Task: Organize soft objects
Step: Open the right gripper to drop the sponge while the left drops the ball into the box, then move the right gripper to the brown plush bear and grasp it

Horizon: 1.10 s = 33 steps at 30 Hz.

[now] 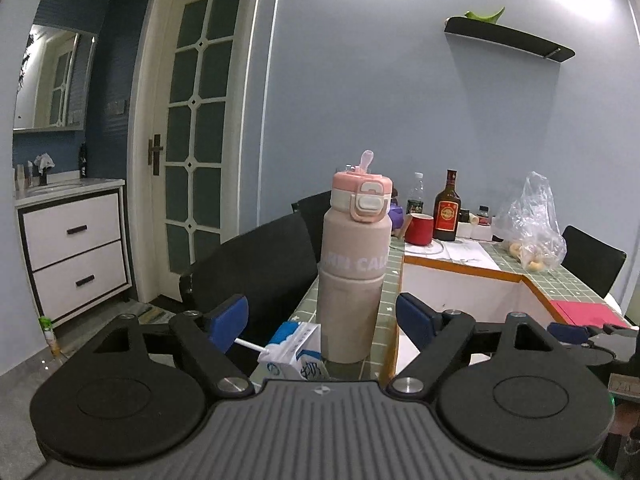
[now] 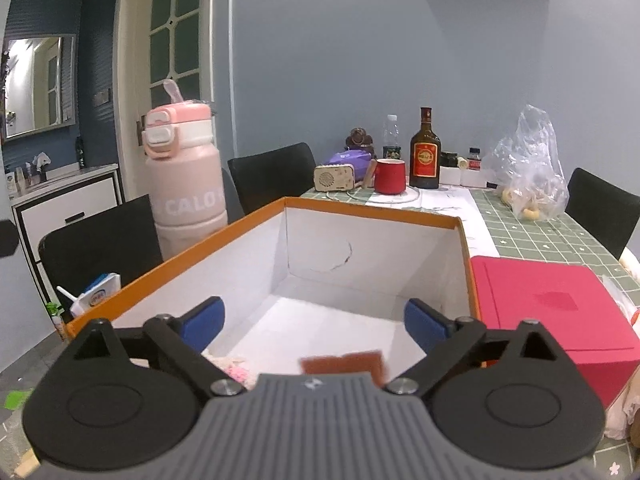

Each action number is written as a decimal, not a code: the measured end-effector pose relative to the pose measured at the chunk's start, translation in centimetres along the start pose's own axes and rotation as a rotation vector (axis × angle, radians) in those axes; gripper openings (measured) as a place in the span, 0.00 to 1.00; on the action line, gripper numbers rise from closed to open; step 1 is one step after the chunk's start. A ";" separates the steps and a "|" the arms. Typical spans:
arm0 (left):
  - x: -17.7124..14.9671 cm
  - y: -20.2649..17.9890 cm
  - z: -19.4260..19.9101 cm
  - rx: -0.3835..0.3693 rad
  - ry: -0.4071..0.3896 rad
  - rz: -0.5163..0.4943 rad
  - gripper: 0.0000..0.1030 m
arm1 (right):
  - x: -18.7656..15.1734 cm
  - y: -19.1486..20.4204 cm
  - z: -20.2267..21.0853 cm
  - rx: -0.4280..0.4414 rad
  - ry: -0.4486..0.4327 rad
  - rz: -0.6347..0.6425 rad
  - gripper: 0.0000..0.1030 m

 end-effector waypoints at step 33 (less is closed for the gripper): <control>3.3 -8.6 10.0 -0.203 -0.109 -0.094 0.95 | 3.3 -5.9 16.5 -0.098 -0.224 0.060 0.97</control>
Point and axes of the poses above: each gripper's, at about its wrist camera, not at the fingertips, and z roughly against the way its jaws point, y to its left, x to its top, the point moved 1 cm from there along -z, roughly the way its jaws point, and after that the axes turned 6 degrees about -y, right-handed, at the moved point
